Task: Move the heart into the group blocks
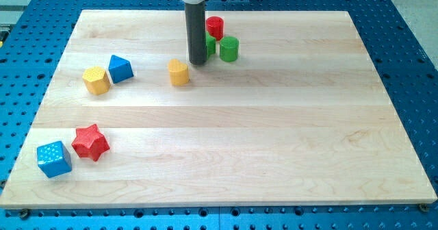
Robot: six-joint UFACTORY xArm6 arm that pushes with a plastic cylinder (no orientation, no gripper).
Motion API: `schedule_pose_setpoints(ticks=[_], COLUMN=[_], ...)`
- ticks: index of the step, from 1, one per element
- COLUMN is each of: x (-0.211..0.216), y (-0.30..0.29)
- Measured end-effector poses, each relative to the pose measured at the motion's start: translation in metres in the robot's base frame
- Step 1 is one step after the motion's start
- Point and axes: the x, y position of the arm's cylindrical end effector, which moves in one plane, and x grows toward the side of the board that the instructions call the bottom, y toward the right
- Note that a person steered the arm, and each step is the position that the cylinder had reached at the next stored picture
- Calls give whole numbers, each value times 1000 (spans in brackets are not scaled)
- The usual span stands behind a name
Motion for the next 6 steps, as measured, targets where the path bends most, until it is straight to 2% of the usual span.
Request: schedule_pose_setpoints(ticks=[1,3,4,5,6], x=[-15,41,-7,-10,77], y=[8,26,62,78,40])
